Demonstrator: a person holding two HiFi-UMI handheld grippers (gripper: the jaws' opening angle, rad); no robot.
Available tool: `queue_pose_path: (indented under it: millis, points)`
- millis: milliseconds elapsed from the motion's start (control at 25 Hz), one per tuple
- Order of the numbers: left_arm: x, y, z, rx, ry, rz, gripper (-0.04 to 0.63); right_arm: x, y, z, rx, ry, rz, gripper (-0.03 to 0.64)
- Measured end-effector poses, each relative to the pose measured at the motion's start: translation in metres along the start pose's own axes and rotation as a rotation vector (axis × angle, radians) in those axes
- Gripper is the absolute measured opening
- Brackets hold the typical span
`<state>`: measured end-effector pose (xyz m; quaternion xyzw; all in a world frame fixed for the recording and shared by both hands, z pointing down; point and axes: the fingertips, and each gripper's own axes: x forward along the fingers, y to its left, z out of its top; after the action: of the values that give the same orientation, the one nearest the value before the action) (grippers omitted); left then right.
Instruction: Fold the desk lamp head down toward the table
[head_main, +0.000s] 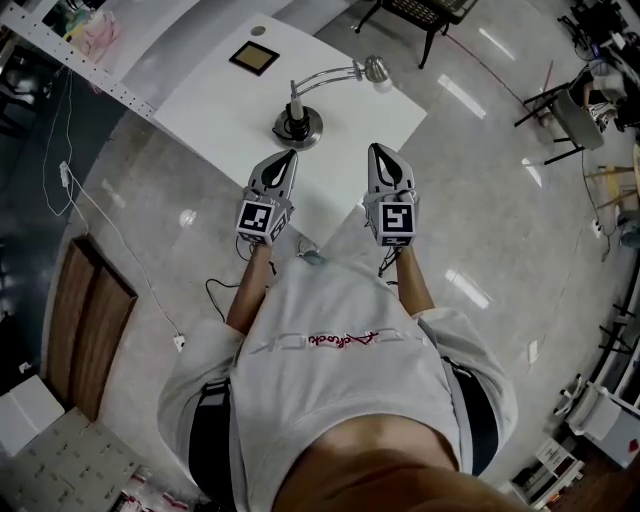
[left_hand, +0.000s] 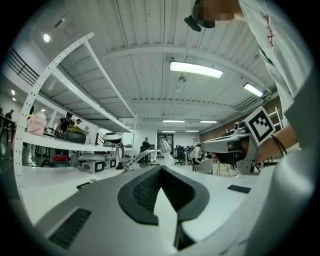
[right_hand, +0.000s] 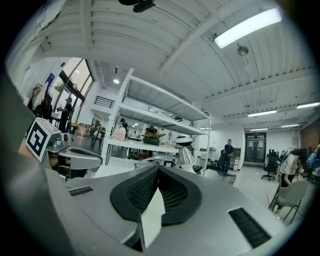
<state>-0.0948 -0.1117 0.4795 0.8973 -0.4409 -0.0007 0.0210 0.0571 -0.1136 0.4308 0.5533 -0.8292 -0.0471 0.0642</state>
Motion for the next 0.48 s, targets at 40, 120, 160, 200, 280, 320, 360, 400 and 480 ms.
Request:
queue_pose_path:
  millis: [40,120,160,200,280,320,360,400,480]
  points:
    - [0.003,0.003,0.0,-0.002,0.001,-0.007,0.025,0.003,-0.001,-0.001,-0.003,0.002,-0.008,0.011]
    - [0.009,0.009,-0.002,-0.007,0.001,-0.022,0.025,0.01,-0.003,-0.003,-0.01,0.007,-0.025,0.011]
    - [0.011,0.012,-0.002,-0.01,0.002,-0.029,0.025,0.013,-0.004,-0.004,-0.012,0.011,-0.032,0.011]
    - [0.014,0.014,-0.003,-0.013,0.004,-0.036,0.025,0.016,-0.004,-0.004,-0.013,0.014,-0.04,0.011]
    - [0.017,0.018,-0.006,-0.015,0.012,-0.049,0.025,0.02,-0.006,-0.006,-0.012,0.021,-0.054,0.011]
    - [0.019,0.02,-0.007,-0.014,0.016,-0.055,0.025,0.022,-0.006,-0.007,-0.011,0.023,-0.059,0.011]
    - [0.021,0.021,-0.009,-0.014,0.019,-0.059,0.025,0.023,-0.006,-0.008,-0.009,0.026,-0.062,0.011]
    - [0.022,0.023,-0.01,-0.015,0.022,-0.062,0.025,0.024,-0.006,-0.01,-0.006,0.029,-0.065,0.011]
    - [0.024,0.026,-0.013,-0.018,0.029,-0.067,0.025,0.025,-0.005,-0.015,0.001,0.036,-0.068,0.011]
